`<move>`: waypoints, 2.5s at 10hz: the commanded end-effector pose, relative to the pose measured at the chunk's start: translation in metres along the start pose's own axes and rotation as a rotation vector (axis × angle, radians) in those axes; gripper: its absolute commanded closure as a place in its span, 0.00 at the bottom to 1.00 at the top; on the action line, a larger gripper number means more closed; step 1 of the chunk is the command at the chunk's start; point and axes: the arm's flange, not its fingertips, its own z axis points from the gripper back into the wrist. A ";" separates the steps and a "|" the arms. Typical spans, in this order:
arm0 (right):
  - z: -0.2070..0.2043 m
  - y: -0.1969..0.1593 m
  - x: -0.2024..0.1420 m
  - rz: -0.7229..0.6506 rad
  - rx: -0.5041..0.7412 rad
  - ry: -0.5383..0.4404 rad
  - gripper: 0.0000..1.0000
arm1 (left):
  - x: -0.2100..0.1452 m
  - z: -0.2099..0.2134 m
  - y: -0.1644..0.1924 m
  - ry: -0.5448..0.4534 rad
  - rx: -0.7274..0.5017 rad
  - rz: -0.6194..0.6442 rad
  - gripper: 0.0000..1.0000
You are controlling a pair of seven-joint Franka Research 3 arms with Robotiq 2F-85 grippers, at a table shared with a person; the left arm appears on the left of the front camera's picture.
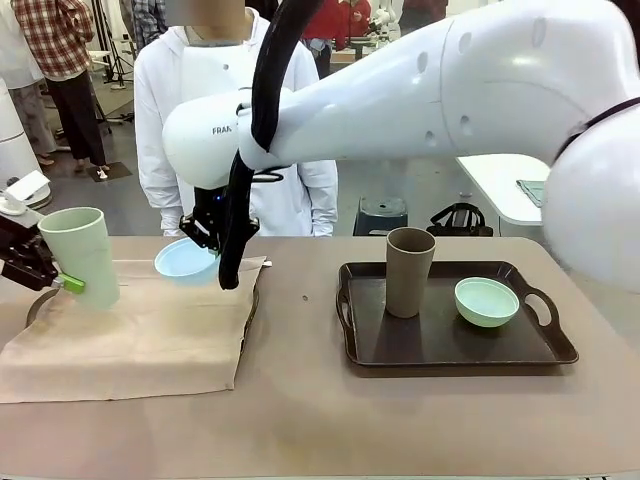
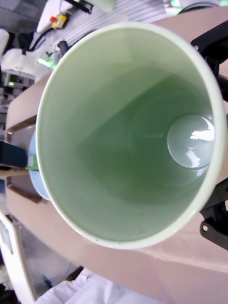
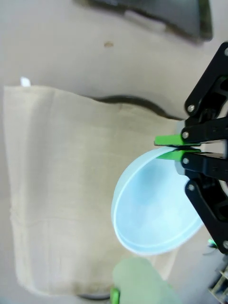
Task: Set up a tray with a mat and arrange the tableware.
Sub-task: Place the Picnic Bowl and Reusable plastic cup back onto the Handle tray in front of the human's position.
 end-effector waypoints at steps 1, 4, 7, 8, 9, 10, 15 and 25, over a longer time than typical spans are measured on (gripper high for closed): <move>-0.017 0.013 0.016 0.018 0.026 -0.009 0.96 | -0.007 -0.018 0.005 0.029 0.006 -0.072 0.17; -0.036 0.016 0.025 0.015 0.031 -0.017 0.96 | -0.021 -0.026 0.015 0.003 0.025 -0.085 0.17; -0.056 0.015 0.029 0.017 0.028 0.016 0.96 | -0.036 -0.034 0.020 -0.033 0.085 -0.135 0.17; -0.059 0.017 0.030 0.016 0.025 0.020 0.96 | -0.036 -0.032 0.024 -0.035 0.093 -0.137 0.17; -0.065 0.015 0.028 0.019 0.021 0.024 0.96 | -0.038 -0.034 0.024 -0.042 0.104 -0.140 0.17; -0.068 0.015 0.030 0.019 0.025 0.022 0.96 | -0.037 -0.034 0.026 -0.041 0.107 -0.140 0.17; -0.088 0.014 0.038 0.032 0.026 0.023 0.96 | -0.038 -0.034 0.027 -0.036 0.117 -0.146 0.17; -0.079 0.005 0.034 0.048 0.019 0.007 0.00 | -0.048 -0.033 0.032 0.043 0.114 -0.054 0.00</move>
